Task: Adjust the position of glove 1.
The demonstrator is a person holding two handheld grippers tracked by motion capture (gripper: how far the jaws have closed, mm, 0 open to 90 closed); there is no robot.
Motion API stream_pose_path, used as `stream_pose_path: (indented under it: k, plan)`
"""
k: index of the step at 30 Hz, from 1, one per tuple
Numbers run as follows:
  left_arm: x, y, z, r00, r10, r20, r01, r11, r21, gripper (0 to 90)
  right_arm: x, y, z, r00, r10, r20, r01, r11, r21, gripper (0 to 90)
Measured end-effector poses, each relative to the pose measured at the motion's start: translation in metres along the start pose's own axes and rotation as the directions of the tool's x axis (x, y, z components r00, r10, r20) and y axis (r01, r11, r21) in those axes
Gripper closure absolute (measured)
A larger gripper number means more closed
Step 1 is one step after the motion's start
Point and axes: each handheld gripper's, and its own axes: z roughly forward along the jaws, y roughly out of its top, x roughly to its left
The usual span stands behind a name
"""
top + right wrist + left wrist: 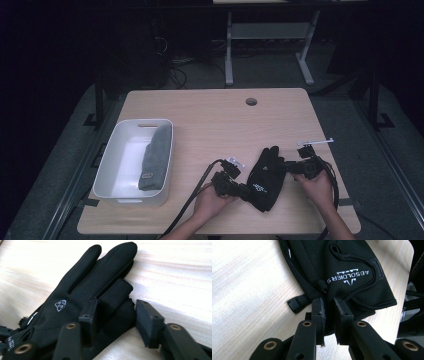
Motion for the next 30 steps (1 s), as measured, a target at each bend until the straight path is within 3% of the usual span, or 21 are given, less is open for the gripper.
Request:
stream_pose_path:
  k: [4,6,18,30]
  plan:
    - [0.002,0.0,0.0,0.9999,-0.01,0.013,0.01,0.9999,-0.008,80.7,-0.002,0.0,0.001,0.9984,0.023,-0.052,-0.023,1.0,0.011,71.5]
    - [0.002,-0.001,-0.001,0.9998,-0.012,0.018,0.012,0.9999,-0.005,81.0,-0.003,0.001,0.001,0.9973,0.027,-0.068,-0.026,1.0,0.008,74.5]
    - [0.005,-0.003,-0.014,0.9994,-0.02,0.028,0.021,0.9991,-0.038,82.5,0.012,0.01,-0.007,0.9984,0.001,-0.057,0.0,1.0,0.011,75.6]
    - [0.005,-0.004,-0.042,0.9999,-0.012,0.01,0.013,0.9962,-0.086,82.5,0.029,0.03,-0.015,0.9905,0.01,-0.137,-0.015,0.999,-0.031,75.6]
